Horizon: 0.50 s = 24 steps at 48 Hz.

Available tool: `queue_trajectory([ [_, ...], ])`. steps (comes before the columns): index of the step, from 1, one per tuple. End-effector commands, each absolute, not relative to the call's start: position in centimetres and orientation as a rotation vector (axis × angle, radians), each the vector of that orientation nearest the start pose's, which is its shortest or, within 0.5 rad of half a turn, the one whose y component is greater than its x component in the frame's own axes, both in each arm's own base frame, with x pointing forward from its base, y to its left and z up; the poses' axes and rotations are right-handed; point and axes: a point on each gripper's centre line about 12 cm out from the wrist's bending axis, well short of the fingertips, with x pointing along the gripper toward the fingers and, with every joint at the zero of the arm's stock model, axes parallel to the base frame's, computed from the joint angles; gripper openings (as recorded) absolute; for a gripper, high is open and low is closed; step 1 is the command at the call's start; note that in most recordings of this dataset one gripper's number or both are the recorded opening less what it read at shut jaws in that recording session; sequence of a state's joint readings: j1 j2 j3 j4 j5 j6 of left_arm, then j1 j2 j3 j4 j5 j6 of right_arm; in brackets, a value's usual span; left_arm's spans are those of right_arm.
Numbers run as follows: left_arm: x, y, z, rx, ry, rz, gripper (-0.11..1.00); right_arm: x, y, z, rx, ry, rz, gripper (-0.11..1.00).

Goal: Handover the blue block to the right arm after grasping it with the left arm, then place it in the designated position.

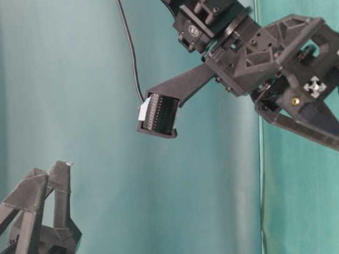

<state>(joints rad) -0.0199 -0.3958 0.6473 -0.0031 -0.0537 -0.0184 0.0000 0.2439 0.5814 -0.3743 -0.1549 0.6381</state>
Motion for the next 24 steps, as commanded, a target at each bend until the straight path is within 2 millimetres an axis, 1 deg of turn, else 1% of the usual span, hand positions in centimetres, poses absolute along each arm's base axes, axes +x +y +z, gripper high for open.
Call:
queue_trajectory([
  [1, 34.7, -0.6, 34.2, -0.017, 0.161, -0.017, 1.0, 42.8, 0.5, 13.9, 0.272, 0.626, -0.039, 0.81],
  [8, 34.7, -0.6, 34.2, -0.017, 0.161, -0.015, 1.0, 41.6, 0.1, 16.3, 0.252, 0.621, -0.06, 0.81],
  [16, 34.7, -0.6, 34.2, -0.015, 0.161, -0.017, 1.0, 39.9, -0.2, 20.0, 0.226, 0.59, -0.079, 0.81],
  [17, 34.7, -0.6, 34.2, -0.015, 0.161, -0.017, 1.0, 39.5, -0.3, 20.7, 0.222, 0.579, -0.083, 0.81],
  [24, 34.7, -0.6, 34.3, -0.015, 0.16, -0.017, 1.0, 38.0, -0.4, 23.7, 0.203, 0.532, -0.09, 0.81],
])
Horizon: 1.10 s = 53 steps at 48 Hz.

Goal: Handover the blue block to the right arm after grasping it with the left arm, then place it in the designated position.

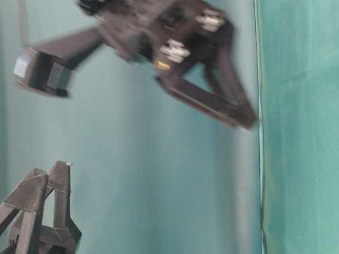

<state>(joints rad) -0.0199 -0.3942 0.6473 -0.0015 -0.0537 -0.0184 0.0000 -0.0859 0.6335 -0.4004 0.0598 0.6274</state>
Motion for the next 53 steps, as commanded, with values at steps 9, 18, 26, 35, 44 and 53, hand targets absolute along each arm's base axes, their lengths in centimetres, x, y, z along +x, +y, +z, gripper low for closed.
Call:
queue_trajectory([
  [9, 34.7, -0.6, 34.3, -0.015, 0.16, -0.017, 1.0, 36.0, -0.8, 27.4, 0.163, 0.469, -0.104, 0.81],
  [18, 34.7, -0.6, 34.3, -0.017, 0.16, -0.015, 1.0, 34.5, -1.0, 30.2, 0.137, 0.41, -0.112, 0.81],
  [26, 34.7, -0.6, 34.3, -0.015, 0.16, -0.017, 1.0, 33.2, -1.2, 32.2, 0.12, 0.365, -0.121, 0.81],
  [35, 34.7, -0.6, 34.4, -0.014, 0.157, -0.017, 1.0, 32.1, -1.2, 33.6, 0.113, 0.328, -0.122, 0.81],
  [44, 34.7, -0.6, 34.4, -0.015, 0.157, -0.017, 1.0, 31.8, -1.3, 34.0, 0.107, 0.318, -0.124, 0.81],
  [53, 34.7, -0.6, 34.4, -0.014, 0.157, -0.017, 1.0, 31.8, -1.3, 33.9, 0.109, 0.322, -0.127, 0.81],
])
